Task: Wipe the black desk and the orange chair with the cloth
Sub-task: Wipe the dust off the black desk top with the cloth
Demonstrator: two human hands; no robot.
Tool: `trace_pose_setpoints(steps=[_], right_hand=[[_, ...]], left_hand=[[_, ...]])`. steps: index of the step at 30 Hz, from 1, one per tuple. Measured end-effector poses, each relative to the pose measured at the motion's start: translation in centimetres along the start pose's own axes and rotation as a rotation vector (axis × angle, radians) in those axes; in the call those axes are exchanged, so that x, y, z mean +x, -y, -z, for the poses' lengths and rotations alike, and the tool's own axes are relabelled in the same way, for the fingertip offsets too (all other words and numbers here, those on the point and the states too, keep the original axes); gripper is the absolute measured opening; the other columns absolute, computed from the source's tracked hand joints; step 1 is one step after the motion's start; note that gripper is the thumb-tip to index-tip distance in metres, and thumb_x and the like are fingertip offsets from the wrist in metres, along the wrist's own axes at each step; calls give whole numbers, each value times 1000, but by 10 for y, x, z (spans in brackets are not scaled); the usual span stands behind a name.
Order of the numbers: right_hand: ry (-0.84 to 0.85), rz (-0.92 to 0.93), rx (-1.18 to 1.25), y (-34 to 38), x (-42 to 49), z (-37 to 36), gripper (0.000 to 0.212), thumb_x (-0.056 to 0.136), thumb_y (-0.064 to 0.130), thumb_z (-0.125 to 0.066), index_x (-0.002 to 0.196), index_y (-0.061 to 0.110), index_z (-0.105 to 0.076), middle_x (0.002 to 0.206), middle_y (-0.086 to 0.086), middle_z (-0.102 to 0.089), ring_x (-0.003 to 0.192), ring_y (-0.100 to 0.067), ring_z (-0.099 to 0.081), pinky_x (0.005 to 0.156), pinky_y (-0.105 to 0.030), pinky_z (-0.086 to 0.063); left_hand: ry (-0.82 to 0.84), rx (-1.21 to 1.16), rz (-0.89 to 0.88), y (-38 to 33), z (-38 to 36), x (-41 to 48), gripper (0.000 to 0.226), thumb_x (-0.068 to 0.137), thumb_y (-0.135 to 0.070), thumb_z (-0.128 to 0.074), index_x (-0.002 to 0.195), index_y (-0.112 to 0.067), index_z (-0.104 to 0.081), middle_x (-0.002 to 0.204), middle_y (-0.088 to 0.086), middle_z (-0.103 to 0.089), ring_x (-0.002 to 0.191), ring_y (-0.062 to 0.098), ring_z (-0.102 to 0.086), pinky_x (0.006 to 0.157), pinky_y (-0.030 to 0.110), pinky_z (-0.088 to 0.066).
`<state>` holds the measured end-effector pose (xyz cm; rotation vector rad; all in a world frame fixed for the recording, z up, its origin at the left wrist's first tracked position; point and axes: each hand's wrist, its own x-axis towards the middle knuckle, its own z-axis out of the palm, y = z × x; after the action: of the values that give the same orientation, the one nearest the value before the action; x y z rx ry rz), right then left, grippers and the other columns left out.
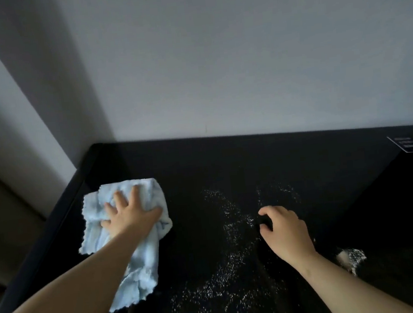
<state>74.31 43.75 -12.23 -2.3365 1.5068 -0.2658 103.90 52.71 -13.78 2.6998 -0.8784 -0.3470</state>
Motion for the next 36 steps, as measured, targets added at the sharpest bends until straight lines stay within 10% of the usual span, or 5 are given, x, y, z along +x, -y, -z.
trace_pose_setpoints(steps=[14, 17, 21, 30, 36], right_hand=[[75, -194, -246, -34, 63, 14, 48, 97, 49, -33, 143, 36, -27, 158, 2, -10, 144, -30, -8, 110, -56, -19], [96, -240, -237, -49, 62, 13, 50, 96, 51, -31, 144, 36, -25, 157, 2, -13, 144, -30, -10, 111, -56, -21], [108, -282, -194, -58, 61, 10, 54, 96, 53, -26, 146, 33, -23, 157, 2, -16, 145, -30, -10, 112, -58, -18], [87, -254, -102, -66, 59, 19, 56, 100, 40, -26, 149, 31, -2, 154, 7, -26, 144, -25, -17, 112, -54, -22], [90, -215, -117, -72, 58, 20, 58, 100, 41, -27, 150, 29, 1, 154, 9, -27, 145, -23, -16, 113, -51, -21]], left_hand=[[9, -174, -798, -54, -26, -46, 65, 63, -39, -53, 129, -32, -52, 136, -1, -50, 122, 27, -48, 99, 41, -36], [-256, -96, -619, -32, -11, -8, 66, 70, -40, -54, 133, -22, -50, 138, 10, -48, 120, 38, -48, 93, 52, -39], [-30, -46, -129, -53, -16, 19, 66, 82, -44, -56, 139, -46, -22, 153, -4, -18, 135, 33, -24, 105, 53, -24], [235, -195, -871, -135, -58, -59, 57, 67, -37, -54, 123, -47, -46, 133, -14, -50, 119, 10, -48, 99, 34, -38], [-60, -13, -147, -114, -34, 7, 63, 82, -42, -56, 137, -41, -26, 147, 1, -24, 129, 33, -31, 99, 51, -30]])
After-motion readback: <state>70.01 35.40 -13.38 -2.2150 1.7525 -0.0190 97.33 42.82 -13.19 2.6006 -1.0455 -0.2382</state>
